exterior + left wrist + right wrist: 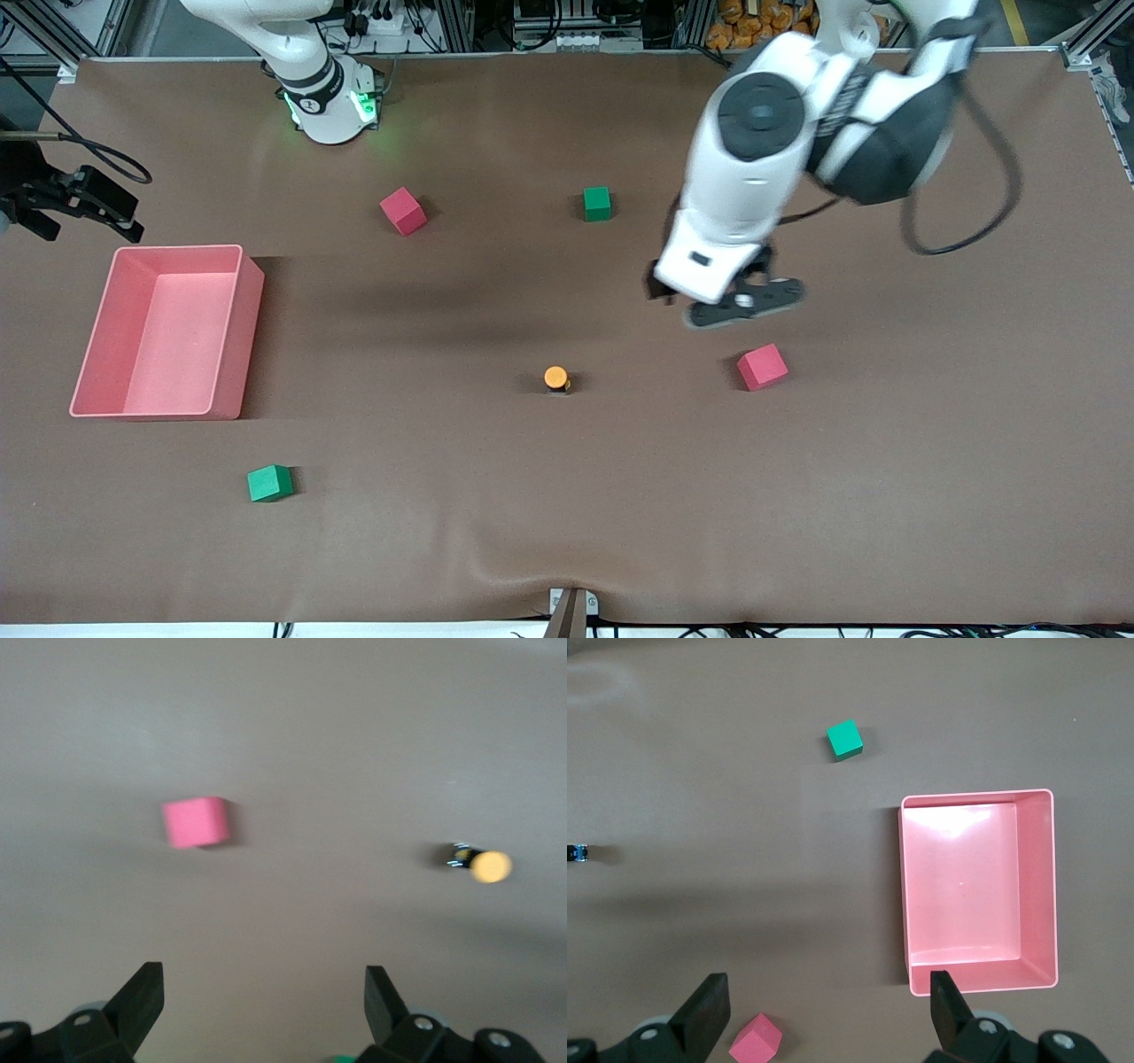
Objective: Place and upright button with both arms
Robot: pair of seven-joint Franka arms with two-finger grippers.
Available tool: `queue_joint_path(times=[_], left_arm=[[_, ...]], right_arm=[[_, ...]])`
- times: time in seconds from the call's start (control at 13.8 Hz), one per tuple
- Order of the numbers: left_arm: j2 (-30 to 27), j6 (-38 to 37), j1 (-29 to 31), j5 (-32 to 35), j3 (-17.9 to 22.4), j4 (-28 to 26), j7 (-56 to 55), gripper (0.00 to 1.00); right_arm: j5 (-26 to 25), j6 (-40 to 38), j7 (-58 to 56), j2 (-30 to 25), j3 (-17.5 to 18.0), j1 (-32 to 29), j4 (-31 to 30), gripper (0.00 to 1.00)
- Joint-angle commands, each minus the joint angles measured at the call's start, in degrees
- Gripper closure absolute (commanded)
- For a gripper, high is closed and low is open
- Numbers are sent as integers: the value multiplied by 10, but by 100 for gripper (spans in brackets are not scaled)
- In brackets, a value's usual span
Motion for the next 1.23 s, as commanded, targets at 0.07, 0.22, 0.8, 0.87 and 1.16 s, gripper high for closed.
queue_joint_path(times=[0.07,0.22,0.8,0.87,1.16], left_arm=[[-91,-24,93,-24,-7,-72,126,0],[-130,-20,147,-43,-7,-106,203,0],[-247,66,246,-80,-5,-245,314,0],[-257,76,246,-80,-3,-253,321,0],[-254,62,264,-80,2,-227,355,0]], right_arm=[[-5,-7,-3,6,0,1,11,0],[-4,-7,-4,6,0,1,11,0],[-4,-7,-4,6,0,1,11,0],[-4,-7,-4,6,0,1,11,0],[-4,-7,-4,6,0,1,11,0]])
